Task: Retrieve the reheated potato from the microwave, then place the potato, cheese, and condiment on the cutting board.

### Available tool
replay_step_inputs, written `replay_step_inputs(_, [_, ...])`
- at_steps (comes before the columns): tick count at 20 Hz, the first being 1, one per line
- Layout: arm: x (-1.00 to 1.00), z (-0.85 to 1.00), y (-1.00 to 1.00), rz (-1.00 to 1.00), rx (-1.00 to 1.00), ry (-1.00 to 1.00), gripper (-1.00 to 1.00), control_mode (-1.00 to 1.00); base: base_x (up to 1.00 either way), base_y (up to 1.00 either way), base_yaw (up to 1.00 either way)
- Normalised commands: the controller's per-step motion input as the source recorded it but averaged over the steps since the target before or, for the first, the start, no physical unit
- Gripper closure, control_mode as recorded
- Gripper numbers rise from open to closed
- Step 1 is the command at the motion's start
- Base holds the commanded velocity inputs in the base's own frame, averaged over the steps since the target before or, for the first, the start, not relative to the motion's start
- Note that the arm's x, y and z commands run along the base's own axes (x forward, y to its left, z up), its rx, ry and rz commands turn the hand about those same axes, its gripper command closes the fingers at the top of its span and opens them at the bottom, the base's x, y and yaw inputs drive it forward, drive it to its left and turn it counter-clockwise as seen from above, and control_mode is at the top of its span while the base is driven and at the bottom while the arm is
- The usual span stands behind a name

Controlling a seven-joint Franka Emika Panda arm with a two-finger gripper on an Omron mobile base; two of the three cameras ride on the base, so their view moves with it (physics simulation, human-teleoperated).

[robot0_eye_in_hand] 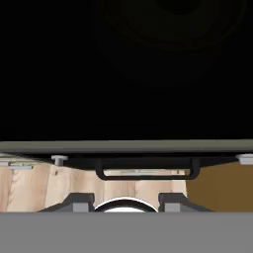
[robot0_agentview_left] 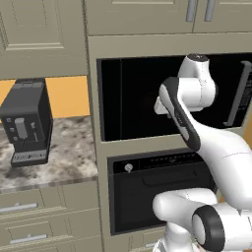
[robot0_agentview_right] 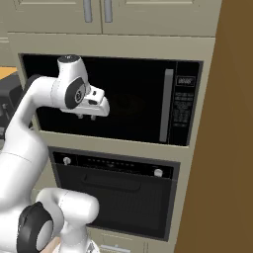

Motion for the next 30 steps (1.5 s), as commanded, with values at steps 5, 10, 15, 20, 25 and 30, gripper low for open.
replay_step_inputs(5, [-0.21,-0.01,0.0,0.02,0.0,-0.08,-1.0,-1.0,0.0,0.0,0.0])
replay_step_inputs(10, [-0.43,-0.01,-0.11,0.02,0.07,-0.39,-1.0,-1.0,0.0,0.0,0.0])
replay_step_inputs(15, [-0.27,0.11,-0.24,0.0,0.01,-0.27,-1.0,-1.0,0.0,0.0,0.0])
replay_step_inputs(20, [-0.11,0.25,-0.33,0.0,0.0,-0.02,-1.0,-1.0,0.0,0.0,0.0])
replay_step_inputs(25, [-0.15,0.28,-0.44,0.0,0.0,0.07,-1.0,-1.0,0.0,0.0,0.0])
replay_step_inputs(30, [-0.21,0.22,-0.47,0.0,0.0,0.11,-1.0,-1.0,0.0,0.0,0.0])
